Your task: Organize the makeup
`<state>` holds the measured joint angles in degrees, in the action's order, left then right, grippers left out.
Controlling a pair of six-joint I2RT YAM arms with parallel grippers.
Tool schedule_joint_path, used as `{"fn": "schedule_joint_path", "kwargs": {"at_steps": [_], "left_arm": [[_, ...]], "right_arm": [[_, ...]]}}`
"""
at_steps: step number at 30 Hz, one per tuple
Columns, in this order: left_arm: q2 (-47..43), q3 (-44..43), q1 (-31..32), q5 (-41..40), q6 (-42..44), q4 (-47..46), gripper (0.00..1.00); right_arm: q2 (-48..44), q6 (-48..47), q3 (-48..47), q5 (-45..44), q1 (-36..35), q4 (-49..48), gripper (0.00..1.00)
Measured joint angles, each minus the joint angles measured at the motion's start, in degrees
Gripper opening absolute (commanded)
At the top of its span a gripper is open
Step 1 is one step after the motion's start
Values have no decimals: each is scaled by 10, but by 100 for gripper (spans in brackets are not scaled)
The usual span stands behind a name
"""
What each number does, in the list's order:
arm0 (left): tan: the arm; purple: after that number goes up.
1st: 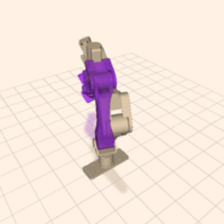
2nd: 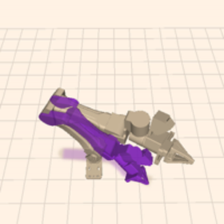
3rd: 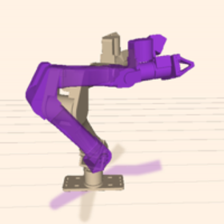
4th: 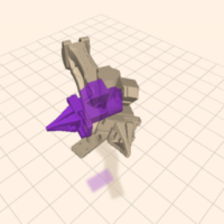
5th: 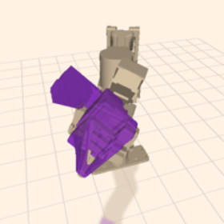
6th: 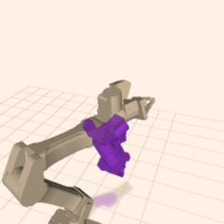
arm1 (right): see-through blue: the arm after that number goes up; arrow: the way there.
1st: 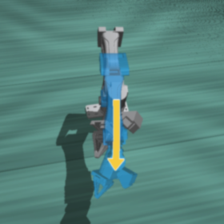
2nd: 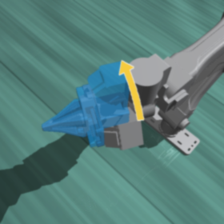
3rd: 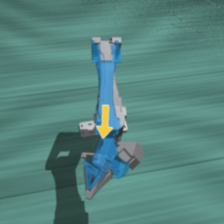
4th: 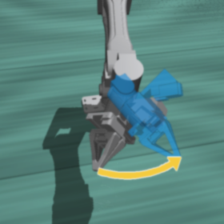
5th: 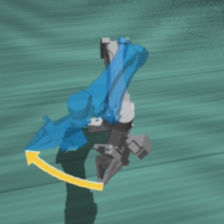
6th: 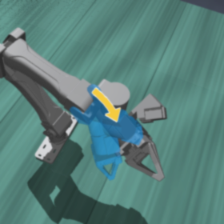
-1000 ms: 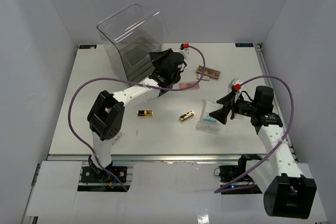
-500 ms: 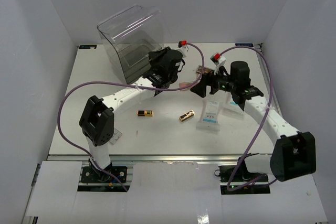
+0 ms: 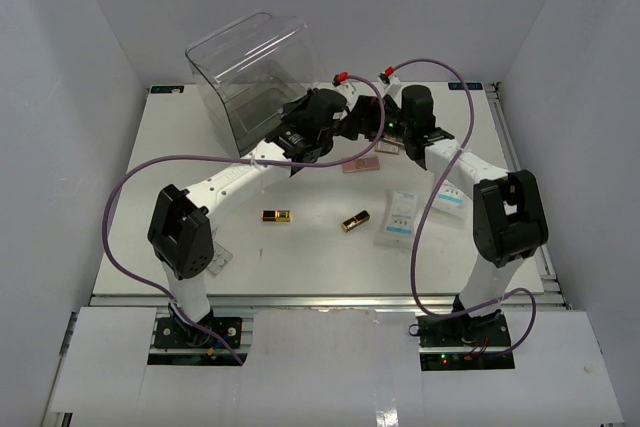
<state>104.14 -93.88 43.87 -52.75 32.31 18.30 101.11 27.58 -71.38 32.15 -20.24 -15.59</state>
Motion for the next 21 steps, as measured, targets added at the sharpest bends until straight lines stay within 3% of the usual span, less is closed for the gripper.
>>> {"fn": "schedule_joint_path", "kwargs": {"at_steps": [10, 21], "left_arm": [[-4, -24, -14, 47, -75, 73, 0], [-7, -47, -22, 76, -122, 114, 0]], "right_arm": [[169, 87, -193, -44, -24, -22, 99], [204, 196, -203, -65, -57, -77, 99]]}}
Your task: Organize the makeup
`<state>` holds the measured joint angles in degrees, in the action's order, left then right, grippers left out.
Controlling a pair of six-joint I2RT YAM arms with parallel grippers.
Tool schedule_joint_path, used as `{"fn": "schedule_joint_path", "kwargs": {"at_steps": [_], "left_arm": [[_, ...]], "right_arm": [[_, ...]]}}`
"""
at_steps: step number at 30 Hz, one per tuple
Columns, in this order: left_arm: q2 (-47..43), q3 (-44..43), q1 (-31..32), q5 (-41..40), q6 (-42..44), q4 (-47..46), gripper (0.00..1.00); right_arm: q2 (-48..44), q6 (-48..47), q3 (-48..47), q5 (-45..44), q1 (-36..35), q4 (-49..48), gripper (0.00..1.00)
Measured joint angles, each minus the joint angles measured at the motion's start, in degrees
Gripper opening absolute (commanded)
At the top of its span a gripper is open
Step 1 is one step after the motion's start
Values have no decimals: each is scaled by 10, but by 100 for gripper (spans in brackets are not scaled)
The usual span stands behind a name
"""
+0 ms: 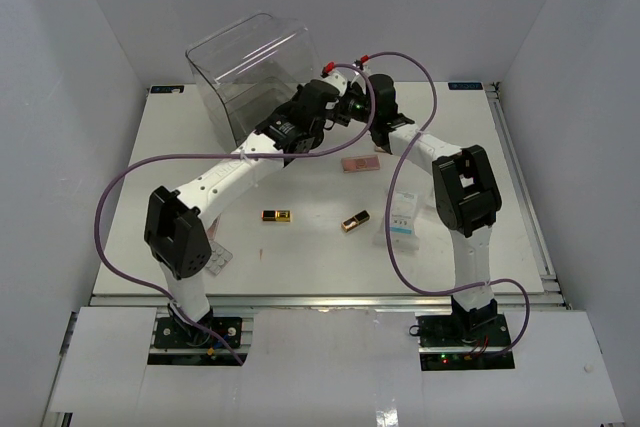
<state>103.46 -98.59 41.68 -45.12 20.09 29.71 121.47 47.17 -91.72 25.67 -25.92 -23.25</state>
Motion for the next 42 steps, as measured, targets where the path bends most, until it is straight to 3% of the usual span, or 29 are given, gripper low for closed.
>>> {"fn": "schedule_joint_path", "kwargs": {"at_steps": [7, 11, 12, 15, 21, 25, 30, 42], "left_arm": [[-5, -13, -3, 12, -30, 15, 1], [-11, -19, -3, 16, -60, 27, 18], [-13, -22, -3, 17, -68, 30, 25], [-20, -26, -3, 26, -92, 38, 34], [-61, -19, -3, 63, -155, 70, 40], [-140, 30, -3, 108, -205, 83, 36], [-264, 132, -3, 154, -257, 83, 30], [-494, 309, -6, 237, -414, 82, 59]], "right_arm": [[0, 66, 11, 3, 2, -64, 99], [0, 94, 27, 8, 3, -78, 98], [0, 102, 30, 9, 3, -81, 98], [0, 119, 30, 11, 3, -103, 98], [0, 134, 30, 14, 3, -129, 98], [0, 134, 30, 18, 3, -133, 100], [0, 96, 33, 60, 3, -149, 84], [32, 97, 30, 89, -21, -188, 73]]}}
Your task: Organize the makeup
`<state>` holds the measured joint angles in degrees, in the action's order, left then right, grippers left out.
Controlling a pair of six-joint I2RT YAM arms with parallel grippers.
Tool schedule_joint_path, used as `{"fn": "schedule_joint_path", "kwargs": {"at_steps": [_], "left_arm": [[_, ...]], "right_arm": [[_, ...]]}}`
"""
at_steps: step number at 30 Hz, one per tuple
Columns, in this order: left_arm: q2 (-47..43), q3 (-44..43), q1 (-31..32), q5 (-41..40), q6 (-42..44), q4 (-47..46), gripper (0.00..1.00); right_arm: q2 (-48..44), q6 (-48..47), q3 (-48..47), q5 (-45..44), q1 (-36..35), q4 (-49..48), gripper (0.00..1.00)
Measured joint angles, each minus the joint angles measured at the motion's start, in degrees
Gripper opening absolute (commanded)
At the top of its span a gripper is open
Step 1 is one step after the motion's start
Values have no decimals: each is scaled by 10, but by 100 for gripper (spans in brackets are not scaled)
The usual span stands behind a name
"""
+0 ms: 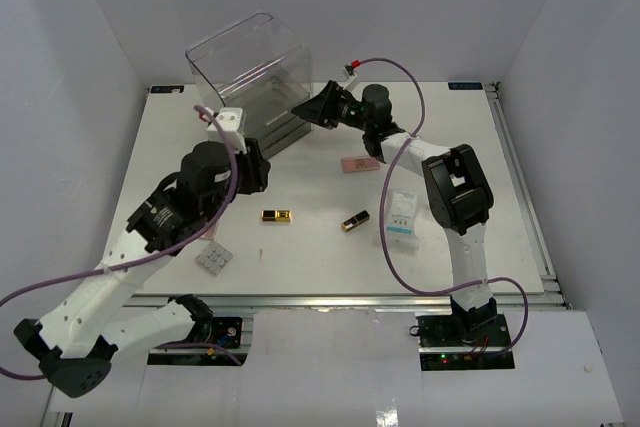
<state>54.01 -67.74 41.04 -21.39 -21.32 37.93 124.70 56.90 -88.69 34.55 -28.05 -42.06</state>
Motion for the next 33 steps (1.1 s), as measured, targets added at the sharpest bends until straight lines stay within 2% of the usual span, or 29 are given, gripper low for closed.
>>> {"fn": "schedule_joint_path", "kwargs": {"at_steps": [8, 21, 33], "left_arm": [[-81, 61, -1, 25, -78, -11, 62], [-164, 123, -1, 36, -148, -15, 62], [-172, 139, -1, 34, -170, -24, 62]], "right_arm": [[42, 13, -22, -16, -12, 21, 68], [103, 38, -119, -42, -15, 21, 53], [131, 73, -131, -45, -21, 19, 42]]}}
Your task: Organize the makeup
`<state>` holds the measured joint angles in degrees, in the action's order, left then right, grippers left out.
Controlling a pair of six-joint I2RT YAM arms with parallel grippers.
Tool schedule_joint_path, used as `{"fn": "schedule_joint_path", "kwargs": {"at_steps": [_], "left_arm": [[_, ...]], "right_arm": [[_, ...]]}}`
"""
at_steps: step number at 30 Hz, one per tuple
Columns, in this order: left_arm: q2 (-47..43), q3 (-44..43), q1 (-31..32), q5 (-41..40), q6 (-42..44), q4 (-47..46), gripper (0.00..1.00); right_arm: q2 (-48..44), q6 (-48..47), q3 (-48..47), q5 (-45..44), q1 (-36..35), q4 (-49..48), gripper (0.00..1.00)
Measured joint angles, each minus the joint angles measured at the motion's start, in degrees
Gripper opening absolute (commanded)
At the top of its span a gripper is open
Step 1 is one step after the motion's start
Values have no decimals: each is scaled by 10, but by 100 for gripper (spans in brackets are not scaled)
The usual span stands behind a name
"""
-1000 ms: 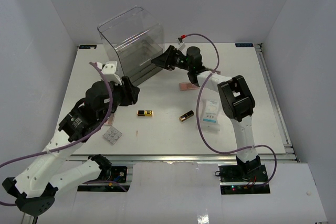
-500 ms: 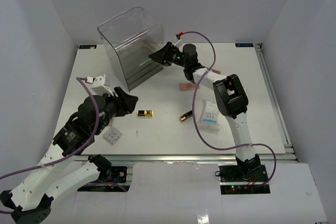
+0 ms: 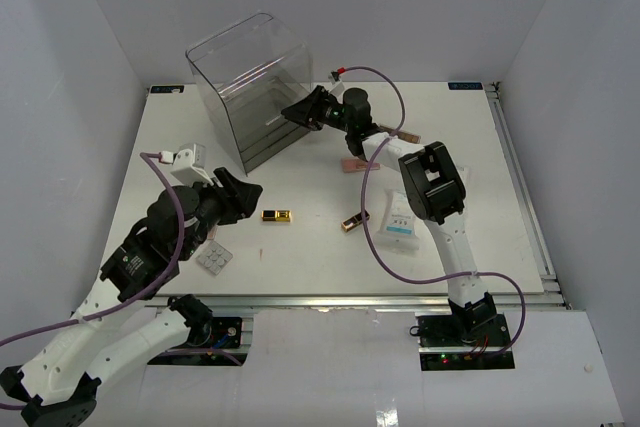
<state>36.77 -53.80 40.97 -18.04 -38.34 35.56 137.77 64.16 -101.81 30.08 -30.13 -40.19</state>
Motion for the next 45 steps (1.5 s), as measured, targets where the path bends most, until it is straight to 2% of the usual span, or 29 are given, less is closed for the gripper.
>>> {"fn": "schedule_joint_path", "kwargs": {"at_steps": [7, 16, 20, 27, 34, 38, 41, 45], "left_arm": [[1, 1, 0, 1, -6, -1, 62], [-9, 16, 0, 2, -22, -7, 62], [-12, 26, 0, 1, -30, -12, 62], [-15, 45, 0, -8, -38, -28, 62], [-15, 75, 0, -26, -39, -80, 63], [-2, 83, 0, -31, -31, -117, 69], [14, 83, 0, -33, -22, -140, 79], [24, 84, 0, -38, -4, -163, 85]], "right_arm": [[7, 11, -10, -1, -2, 0, 39], [8, 18, -16, -3, -4, -1, 18], [8, 22, -16, -3, -4, -1, 14], [4, 30, -7, -4, -4, -4, 11], [-44, 29, 46, -10, 3, -3, 11], [-87, 27, 84, -9, 10, -2, 10], [-117, 25, 106, -3, 14, -2, 10], [-143, 25, 126, 1, 17, -3, 10]]}}
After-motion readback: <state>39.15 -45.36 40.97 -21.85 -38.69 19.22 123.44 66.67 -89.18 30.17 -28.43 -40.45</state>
